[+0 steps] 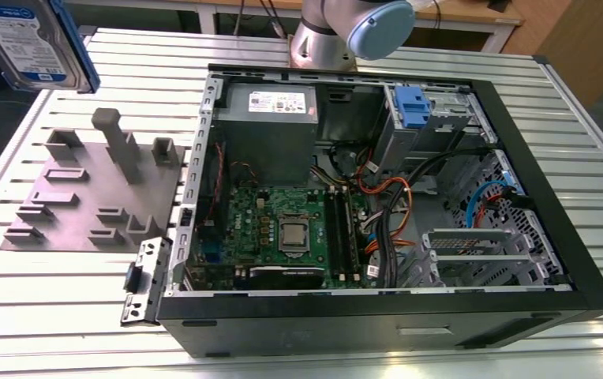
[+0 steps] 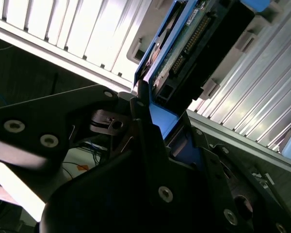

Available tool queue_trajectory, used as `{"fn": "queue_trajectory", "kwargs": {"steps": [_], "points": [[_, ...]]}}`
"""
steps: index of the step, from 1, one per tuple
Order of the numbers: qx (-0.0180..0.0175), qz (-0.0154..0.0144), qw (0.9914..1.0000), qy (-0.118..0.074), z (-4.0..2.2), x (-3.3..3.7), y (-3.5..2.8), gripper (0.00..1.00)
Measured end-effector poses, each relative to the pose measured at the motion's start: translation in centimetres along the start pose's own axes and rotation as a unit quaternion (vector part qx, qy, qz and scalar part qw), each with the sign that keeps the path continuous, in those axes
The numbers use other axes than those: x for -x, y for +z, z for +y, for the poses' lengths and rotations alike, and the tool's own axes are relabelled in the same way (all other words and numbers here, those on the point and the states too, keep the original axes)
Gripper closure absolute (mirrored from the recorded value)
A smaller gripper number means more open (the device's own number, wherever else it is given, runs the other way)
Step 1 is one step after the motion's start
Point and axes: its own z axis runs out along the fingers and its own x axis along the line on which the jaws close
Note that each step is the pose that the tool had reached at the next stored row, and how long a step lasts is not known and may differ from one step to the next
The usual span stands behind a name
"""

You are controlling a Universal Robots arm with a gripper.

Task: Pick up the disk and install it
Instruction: 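Pick up the disk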

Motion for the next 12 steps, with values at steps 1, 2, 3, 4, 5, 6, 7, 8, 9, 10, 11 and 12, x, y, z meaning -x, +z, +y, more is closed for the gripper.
{"fn": "queue_trajectory", "kwargs": {"steps": [1,2,3,4,5,6,7,8,9,10,11,12], "points": [[0.0,0.0,1.0,0.0,0.0,0.0,-0.11,0.64],[0.0,0.0,1.0,0.0,0.0,0.0,-0.22,0.64],[0.0,0.0,1.0,0.0,0.0,0.01,-0.33,0.64],[0.0,0.0,1.0,0.0,-0.01,0.01,-0.43,0.64],[0.0,0.0,1.0,0.0,0.0,0.01,-0.51,0.64],[0.0,0.0,1.0,0.0,-0.01,0.01,-0.56,0.64],[-0.0001,0.0,1.0,0.0,-0.01,0.01,-0.55,0.64],[-0.0001,0.0,1.0,0.0,-0.01,0.01,-0.55,0.64],[-0.0001,0.0,1.0,0.0,-0.01,0.01,-0.56,0.64],[0.0,0.0,1.0,0.0,-0.01,0.01,-0.57,0.64],[0.0,0.0,1.0,-0.002,-0.01,0.01,-0.57,0.64],[0.0,0.0,1.0,-0.003,-0.01,0.01,-0.57,0.64]]}}
